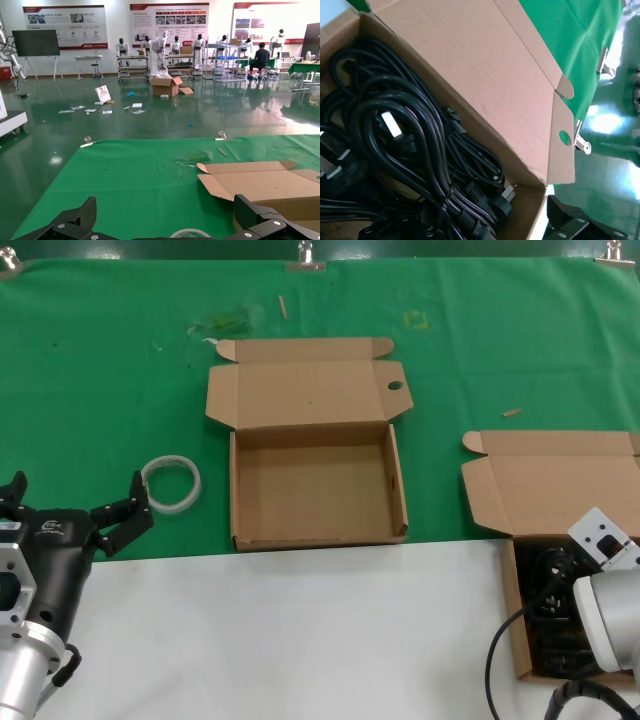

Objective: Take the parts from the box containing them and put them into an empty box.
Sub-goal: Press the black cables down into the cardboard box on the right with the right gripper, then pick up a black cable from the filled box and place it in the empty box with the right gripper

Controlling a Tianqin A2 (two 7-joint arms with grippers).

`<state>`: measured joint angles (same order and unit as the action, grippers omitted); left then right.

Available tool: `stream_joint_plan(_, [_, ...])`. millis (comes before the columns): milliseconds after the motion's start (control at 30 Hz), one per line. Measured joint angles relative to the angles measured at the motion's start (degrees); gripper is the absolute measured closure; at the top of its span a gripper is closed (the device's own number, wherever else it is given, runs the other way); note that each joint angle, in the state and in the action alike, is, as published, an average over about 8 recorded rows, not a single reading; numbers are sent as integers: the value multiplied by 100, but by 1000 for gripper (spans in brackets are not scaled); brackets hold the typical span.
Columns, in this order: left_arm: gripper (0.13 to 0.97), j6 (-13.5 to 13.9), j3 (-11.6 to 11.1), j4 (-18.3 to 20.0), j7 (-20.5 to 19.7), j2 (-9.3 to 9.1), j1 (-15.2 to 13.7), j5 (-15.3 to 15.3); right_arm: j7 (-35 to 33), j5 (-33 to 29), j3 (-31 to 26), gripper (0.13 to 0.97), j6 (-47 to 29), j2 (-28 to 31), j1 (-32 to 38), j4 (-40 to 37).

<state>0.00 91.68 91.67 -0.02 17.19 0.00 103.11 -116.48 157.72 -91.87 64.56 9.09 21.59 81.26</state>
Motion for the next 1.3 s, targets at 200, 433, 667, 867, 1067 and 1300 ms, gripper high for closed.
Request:
stream_joint_plan(200, [132,0,0,0,0,0,0,-1,-69,0,89,396,-55,-90,-46,23])
stream_joint_plan(433, [132,0,0,0,0,0,0,0,-176,1,249,470,-127,-189,-120,74])
stream_joint_plan(667, [132,0,0,0,0,0,0,1,-262,1,368,632,-174,-271,-165,119])
stream_joint_plan(867, [132,0,0,0,0,0,0,0,-293,1,383,762,-190,-338,-173,154])
stream_joint_plan(1067, [132,0,0,0,0,0,0,0,-303,1,307,836,-161,-370,-154,222])
stream_joint_plan(1300, [132,0,0,0,0,0,0,0,-304,0,146,891,-87,-371,-100,369])
